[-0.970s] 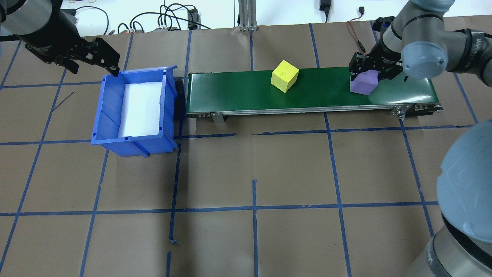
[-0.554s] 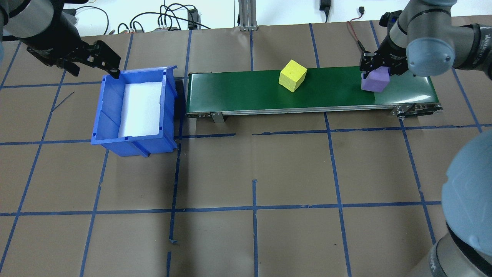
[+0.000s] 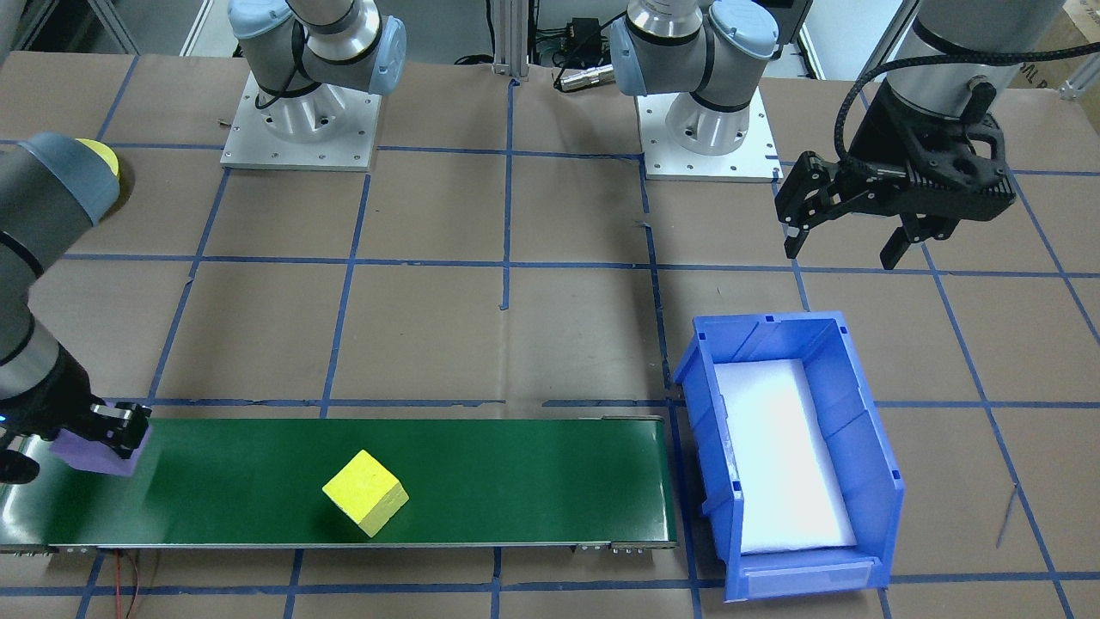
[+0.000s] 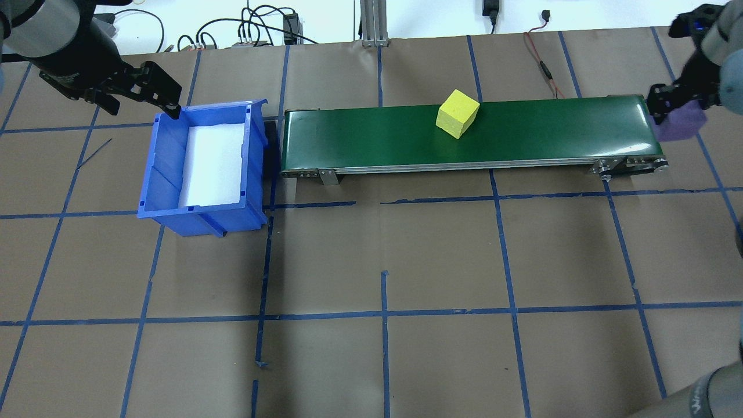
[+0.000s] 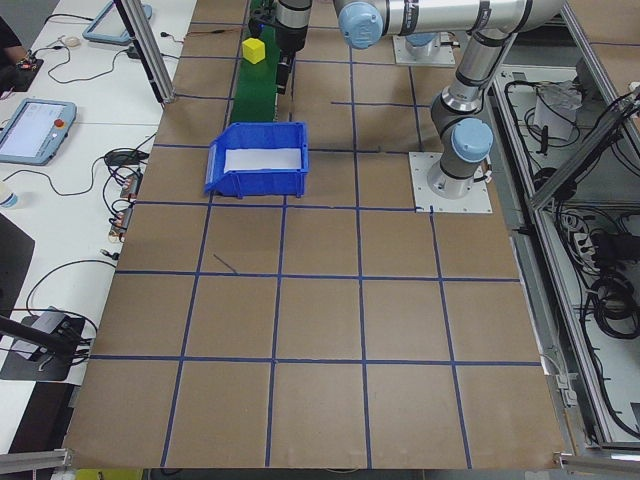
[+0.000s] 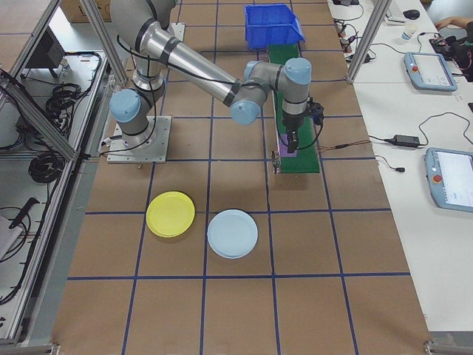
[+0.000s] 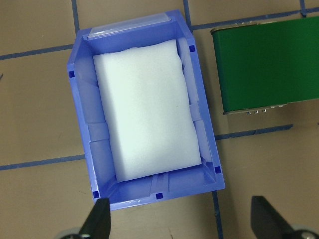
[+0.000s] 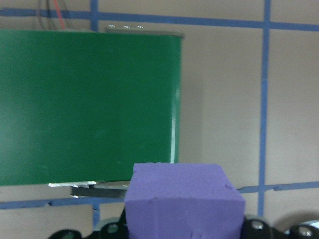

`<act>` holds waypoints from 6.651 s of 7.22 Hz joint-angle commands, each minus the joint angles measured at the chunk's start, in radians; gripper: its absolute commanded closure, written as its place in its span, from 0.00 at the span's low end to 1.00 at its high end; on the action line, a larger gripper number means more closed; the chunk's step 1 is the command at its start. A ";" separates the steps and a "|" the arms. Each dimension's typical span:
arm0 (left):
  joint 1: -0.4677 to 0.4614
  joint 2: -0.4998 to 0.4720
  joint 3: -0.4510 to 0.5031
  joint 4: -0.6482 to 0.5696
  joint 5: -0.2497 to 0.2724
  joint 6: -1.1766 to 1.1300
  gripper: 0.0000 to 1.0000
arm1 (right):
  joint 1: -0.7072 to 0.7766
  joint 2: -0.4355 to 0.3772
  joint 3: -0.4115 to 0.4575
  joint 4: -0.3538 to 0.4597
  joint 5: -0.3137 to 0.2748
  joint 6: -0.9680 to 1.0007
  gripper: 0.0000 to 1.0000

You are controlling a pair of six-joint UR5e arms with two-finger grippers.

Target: Move block left to right into plate

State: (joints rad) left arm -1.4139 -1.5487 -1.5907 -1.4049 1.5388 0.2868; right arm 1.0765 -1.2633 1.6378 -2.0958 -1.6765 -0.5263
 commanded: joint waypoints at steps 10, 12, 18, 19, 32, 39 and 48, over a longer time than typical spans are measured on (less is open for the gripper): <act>-0.108 0.035 -0.049 -0.012 0.023 -0.334 0.00 | -0.500 0.026 0.179 -0.117 0.086 -0.526 0.00; -0.108 0.035 -0.049 -0.014 0.023 -0.336 0.00 | -0.297 -0.059 0.091 0.105 0.174 -0.366 0.00; -0.108 0.032 -0.052 -0.011 0.023 -0.331 0.00 | 0.130 0.042 -0.001 0.044 0.303 0.453 0.00; -0.108 0.033 -0.052 -0.011 0.023 -0.324 0.00 | 0.141 0.064 -0.007 0.028 0.351 0.550 0.00; -0.106 0.030 -0.055 -0.002 0.017 -0.322 0.00 | 0.061 -0.012 0.150 -0.065 0.082 0.196 0.64; -0.106 0.033 -0.061 -0.002 0.020 -0.322 0.00 | -0.607 -0.265 0.457 0.080 -0.028 -0.442 0.61; -0.106 0.033 -0.063 -0.003 0.020 -0.321 0.00 | -0.752 -0.261 0.479 0.082 -0.081 -0.437 0.00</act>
State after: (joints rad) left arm -1.5215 -1.5155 -1.6525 -1.4078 1.5596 -0.0349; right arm 0.2995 -1.5143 2.1343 -2.0231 -1.7561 -0.9769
